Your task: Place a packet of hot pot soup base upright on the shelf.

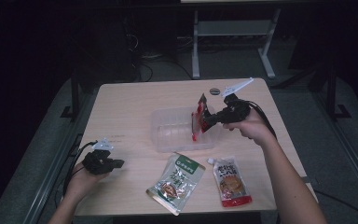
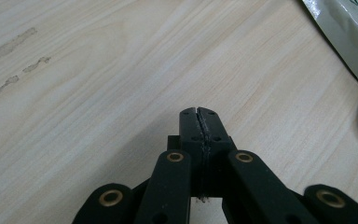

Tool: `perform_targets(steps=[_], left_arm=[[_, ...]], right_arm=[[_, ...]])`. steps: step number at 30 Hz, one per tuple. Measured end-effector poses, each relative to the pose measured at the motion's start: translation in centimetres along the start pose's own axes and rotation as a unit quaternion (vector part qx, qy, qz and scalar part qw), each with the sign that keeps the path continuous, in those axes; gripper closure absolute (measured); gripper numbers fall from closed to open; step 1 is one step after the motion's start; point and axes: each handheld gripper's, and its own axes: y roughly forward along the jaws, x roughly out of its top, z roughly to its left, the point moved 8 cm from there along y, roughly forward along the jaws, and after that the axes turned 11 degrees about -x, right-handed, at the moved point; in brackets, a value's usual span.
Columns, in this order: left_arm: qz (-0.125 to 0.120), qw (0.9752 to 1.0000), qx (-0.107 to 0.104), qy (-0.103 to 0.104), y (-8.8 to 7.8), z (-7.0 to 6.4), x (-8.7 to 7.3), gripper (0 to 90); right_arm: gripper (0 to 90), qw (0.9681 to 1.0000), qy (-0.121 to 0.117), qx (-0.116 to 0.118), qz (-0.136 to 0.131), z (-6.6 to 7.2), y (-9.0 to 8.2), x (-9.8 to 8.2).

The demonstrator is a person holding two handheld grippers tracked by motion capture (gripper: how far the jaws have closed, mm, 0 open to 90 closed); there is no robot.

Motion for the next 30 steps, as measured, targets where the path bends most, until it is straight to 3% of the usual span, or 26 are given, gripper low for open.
perform_targets(steps=[8, 19, 22, 30], left_arm=[[-0.001, 1.0000, -0.003, 0.000, 0.0, 0.0, 0.0, 89.4], [0.000, 1.0000, -0.004, 0.000, 0.0, 0.1, 0.0, 89.4], [0.000, 1.0000, -0.005, -0.004, -0.1, 0.0, -0.1, 89.4], [0.001, 1.0000, -0.006, -0.006, 0.0, 0.0, -0.1, 89.4]], right_arm=[[89.9, 0.9992, -0.017, 0.028, 0.023, 1.7, 1.2, -0.5], [89.9, 0.9974, -0.026, 0.065, 0.018, 3.4, 2.0, -0.1], [89.9, 0.9976, -0.023, 0.062, 0.022, 3.6, 2.0, -0.2], [89.5, 0.9992, -0.007, 0.026, 0.029, 1.8, 2.5, -0.7]])
